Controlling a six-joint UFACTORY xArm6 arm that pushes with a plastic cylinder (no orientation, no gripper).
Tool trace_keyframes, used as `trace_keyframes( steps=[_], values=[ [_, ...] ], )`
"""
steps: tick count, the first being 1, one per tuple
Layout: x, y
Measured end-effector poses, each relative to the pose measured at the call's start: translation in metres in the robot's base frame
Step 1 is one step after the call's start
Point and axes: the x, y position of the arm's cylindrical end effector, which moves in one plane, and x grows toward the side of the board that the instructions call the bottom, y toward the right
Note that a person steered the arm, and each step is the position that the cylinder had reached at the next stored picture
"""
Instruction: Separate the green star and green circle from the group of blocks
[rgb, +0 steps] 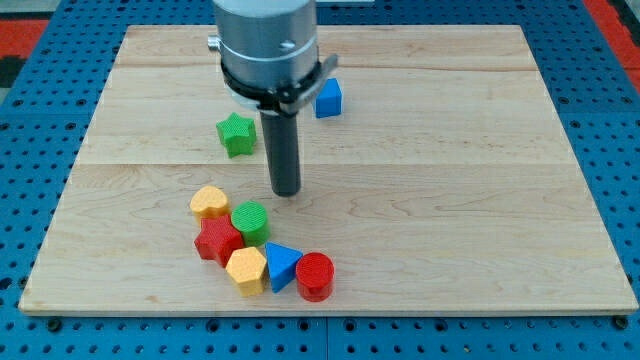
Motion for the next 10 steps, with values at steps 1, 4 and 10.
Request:
trace_keyframes(
  steps=[1,4,10],
  values=[
    [0.053,-0.006],
    [0.056,-0.081],
    [0.025,-0.023]
  ],
)
